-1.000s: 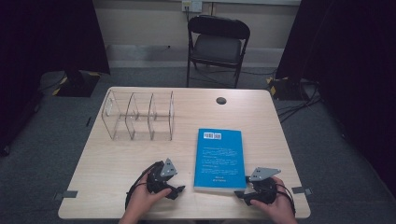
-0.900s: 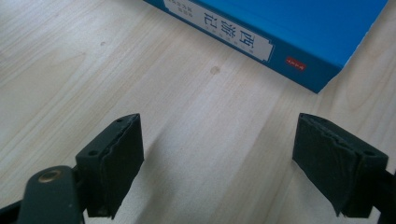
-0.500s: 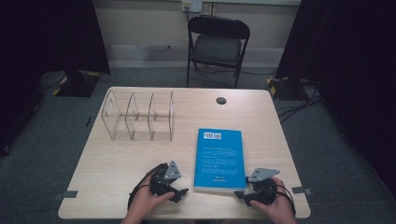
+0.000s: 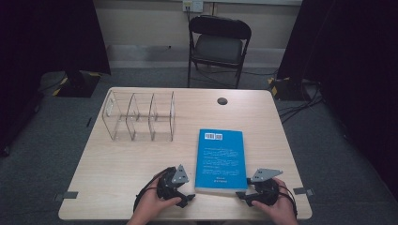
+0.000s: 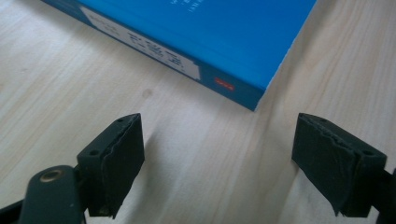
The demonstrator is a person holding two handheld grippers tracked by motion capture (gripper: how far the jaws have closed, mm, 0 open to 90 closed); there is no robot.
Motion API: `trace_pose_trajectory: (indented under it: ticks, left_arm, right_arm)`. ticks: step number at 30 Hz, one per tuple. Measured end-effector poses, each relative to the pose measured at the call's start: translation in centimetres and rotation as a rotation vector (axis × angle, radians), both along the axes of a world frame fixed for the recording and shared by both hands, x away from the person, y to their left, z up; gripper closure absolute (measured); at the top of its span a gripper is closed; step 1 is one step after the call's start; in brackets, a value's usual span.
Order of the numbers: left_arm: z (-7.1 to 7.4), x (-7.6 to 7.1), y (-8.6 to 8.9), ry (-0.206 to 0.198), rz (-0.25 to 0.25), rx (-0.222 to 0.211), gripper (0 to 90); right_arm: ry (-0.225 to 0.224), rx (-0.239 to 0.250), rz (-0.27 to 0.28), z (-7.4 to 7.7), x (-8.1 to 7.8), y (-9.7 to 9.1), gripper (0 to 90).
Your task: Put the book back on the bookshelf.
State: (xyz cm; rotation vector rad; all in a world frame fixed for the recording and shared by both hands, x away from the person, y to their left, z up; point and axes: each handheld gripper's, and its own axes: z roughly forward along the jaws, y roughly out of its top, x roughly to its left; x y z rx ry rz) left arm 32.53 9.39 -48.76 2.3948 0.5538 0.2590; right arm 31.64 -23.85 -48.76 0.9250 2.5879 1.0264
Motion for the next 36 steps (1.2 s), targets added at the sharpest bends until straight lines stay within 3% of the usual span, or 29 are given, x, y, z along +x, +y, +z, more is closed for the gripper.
trace_pose_trajectory:
  ticks: [2, 3, 6, 9, 13, 22, 27, 30, 32, 36]
  left_arm:
    - [-0.3, -0.1, -0.5, 0.012, 0.004, -0.038, 16.6]
    - [-0.2, -0.1, -0.5, 0.012, -0.001, -0.017, 16.6]
    - [-0.3, -0.1, -0.8, 0.018, 0.002, -0.041, 16.6]
    - [-0.4, -0.1, -0.9, 0.013, -0.001, -0.042, 16.6]
    - [-0.4, 0.0, -1.0, 0.023, -0.005, -0.04, 16.4]
    - [-0.5, -0.1, -1.1, 0.019, 0.013, -0.059, 16.4]
    - [-0.4, 0.0, -1.0, 0.016, 0.0, -0.042, 16.9]
    - [-0.4, -0.1, -1.2, 0.011, -0.004, -0.077, 24.4]
    - [-0.3, 0.0, -1.3, 0.011, -0.009, -0.062, 29.4]
    - [-0.3, 0.1, -1.3, 0.017, -0.005, -0.063, 30.4]
  right_arm:
    - [-0.001, -0.016, -0.004, 0.1, -0.1, 0.1, 33.4]
    - [0.003, -0.017, -0.008, 0.1, -0.1, 0.1, 33.4]
    - [-0.001, -0.012, -0.005, 0.1, -0.1, 0.1, 33.6]
    - [0.001, -0.016, -0.011, 0.2, -0.2, 0.2, 34.5]
    - [0.004, 0.017, -0.004, 0.4, -0.2, 0.3, 39.3]
    - [0.001, 0.002, 0.005, 0.1, -0.4, 0.2, 42.4]
    - [0.008, -0.003, -0.002, 0.1, -0.5, 0.0, 41.3]
    - [0.0, -0.036, 0.001, 0.3, -0.5, 0.6, 43.0]
    - [-0.001, -0.035, -0.005, 0.3, -0.6, 0.8, 43.2]
    - [0.005, -0.032, -0.013, 0.3, -0.6, 0.8, 43.8]
